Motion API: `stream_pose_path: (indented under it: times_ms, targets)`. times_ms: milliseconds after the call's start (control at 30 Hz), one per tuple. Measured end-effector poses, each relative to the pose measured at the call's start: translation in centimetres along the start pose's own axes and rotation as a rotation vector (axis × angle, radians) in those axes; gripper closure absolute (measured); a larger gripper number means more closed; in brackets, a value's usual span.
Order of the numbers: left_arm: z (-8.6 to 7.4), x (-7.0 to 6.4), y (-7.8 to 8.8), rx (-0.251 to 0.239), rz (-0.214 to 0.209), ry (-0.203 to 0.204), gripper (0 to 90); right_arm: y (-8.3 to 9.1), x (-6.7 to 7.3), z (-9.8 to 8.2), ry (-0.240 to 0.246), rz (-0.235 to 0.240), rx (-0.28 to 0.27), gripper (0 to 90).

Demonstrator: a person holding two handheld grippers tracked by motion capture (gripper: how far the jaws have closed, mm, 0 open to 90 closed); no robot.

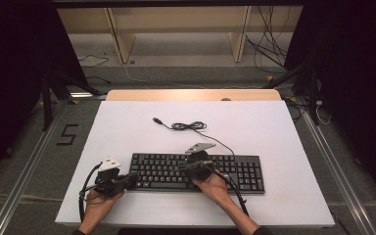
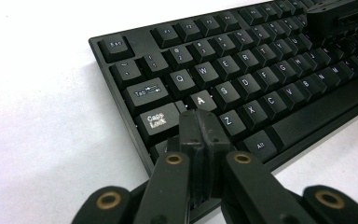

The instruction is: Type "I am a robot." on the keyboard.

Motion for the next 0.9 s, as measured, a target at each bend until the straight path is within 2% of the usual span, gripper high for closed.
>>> stream_pose_path:
  times_ms: [500, 900]
  targets:
    - [-0.12, -0.06, -0.24, 0.024, 0.001, -0.001, 89.1, -0.23, 0.07, -0.23, 0.006, -0.011, 0.01, 90.0]
    - [-0.07, -0.04, -0.19, 0.014, 0.002, 0.007, 89.0, -0.18, 0.03, -0.24, -0.002, -0.009, 0.006, 90.0]
Point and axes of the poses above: each handheld gripper's, and its own axes: y roughly backward along the jaws, z roughly out of its top, x roughly to its left, the point moved 3 cm from there along -y, roughly forward along the jaws, and after that the axes turned 6 degrees about -z, right-handed, at the moved point
